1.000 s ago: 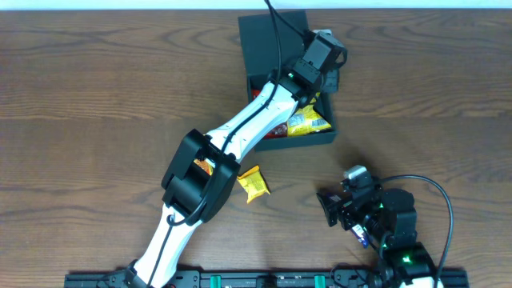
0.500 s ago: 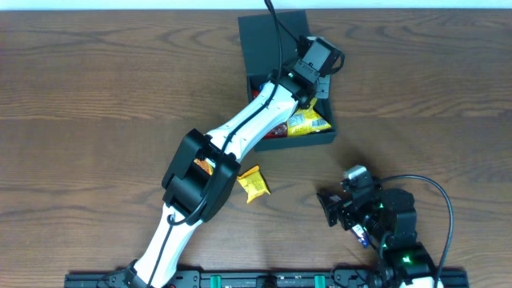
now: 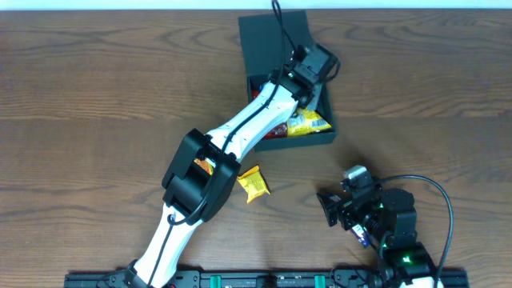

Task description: Pack container

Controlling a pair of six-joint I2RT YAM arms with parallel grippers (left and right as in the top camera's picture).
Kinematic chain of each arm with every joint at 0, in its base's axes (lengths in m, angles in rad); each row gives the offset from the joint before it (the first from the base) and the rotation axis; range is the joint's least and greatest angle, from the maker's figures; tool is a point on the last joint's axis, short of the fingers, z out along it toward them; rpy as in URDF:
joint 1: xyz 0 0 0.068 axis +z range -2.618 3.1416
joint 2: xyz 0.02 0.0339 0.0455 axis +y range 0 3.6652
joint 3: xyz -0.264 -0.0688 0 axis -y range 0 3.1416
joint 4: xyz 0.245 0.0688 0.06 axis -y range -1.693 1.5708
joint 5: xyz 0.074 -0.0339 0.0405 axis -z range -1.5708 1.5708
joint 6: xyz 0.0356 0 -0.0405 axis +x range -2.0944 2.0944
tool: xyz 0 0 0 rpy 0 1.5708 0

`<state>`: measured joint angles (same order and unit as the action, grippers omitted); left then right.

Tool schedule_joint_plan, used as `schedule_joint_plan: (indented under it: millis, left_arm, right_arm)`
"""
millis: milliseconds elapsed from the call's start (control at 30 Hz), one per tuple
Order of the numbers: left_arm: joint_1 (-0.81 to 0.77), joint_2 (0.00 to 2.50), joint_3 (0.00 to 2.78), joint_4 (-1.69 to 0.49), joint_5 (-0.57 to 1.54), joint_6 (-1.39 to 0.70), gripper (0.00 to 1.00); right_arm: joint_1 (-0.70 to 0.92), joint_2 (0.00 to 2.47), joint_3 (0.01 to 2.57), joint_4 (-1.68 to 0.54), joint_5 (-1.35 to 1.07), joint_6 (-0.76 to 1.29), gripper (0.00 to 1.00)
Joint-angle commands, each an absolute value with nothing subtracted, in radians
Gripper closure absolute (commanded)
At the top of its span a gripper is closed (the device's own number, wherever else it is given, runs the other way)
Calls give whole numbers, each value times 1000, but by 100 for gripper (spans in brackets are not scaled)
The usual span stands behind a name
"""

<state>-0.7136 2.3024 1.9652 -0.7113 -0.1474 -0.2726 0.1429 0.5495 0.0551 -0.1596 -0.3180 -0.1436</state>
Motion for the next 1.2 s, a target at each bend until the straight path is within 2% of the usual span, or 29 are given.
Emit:
schedule_joint_plan:
  millis: [0,133,300,400,433,467,567,667,733,900,1167]
  left_arm:
    - [-700,2289,1966,-791,-172,-57,94]
    - [-677,2288,1966,-871,-194,54,91]
    - [-658,2288,1966,-817,-233,119,72]
    - [-654,2289,1966,-774,-236,147,65]
    - [-651,2289,1966,-753,-236,152,49]
    - [-651,2289,1966,-746,-236,159,39]
    - [-647,2289,1966,-748,-227,229,26]
    - [-646,2289,1966,-744,-224,292,25]
    - [-645,2289,1966,-743,-218,330,18]
    - [-641,2292,1965,-742,-206,474,11]
    - [-629,2323,1965,-743,-132,607,23]
  right_arm:
    - [136,547,51,-160,-318,-155,1]
    - [136,547,51,-160,-318,-155,1]
    - [136,547,51,-160,-318,-155,1]
    - [136,547,51,-160,-318,-155,1]
    - [136,547,51,-160,-318,-155,1]
    - [136,547,51,-160,-318,-155,1]
    - [136,547,51,-160,-318,-155,1]
    - [136,547,51,-160,-318,-155,1]
    - [136,547,51,-160,-318,-155,1]
    - [136,547,51,-160,-318,-155,1]
    - [136,547,51,-160,-318,-155,1]
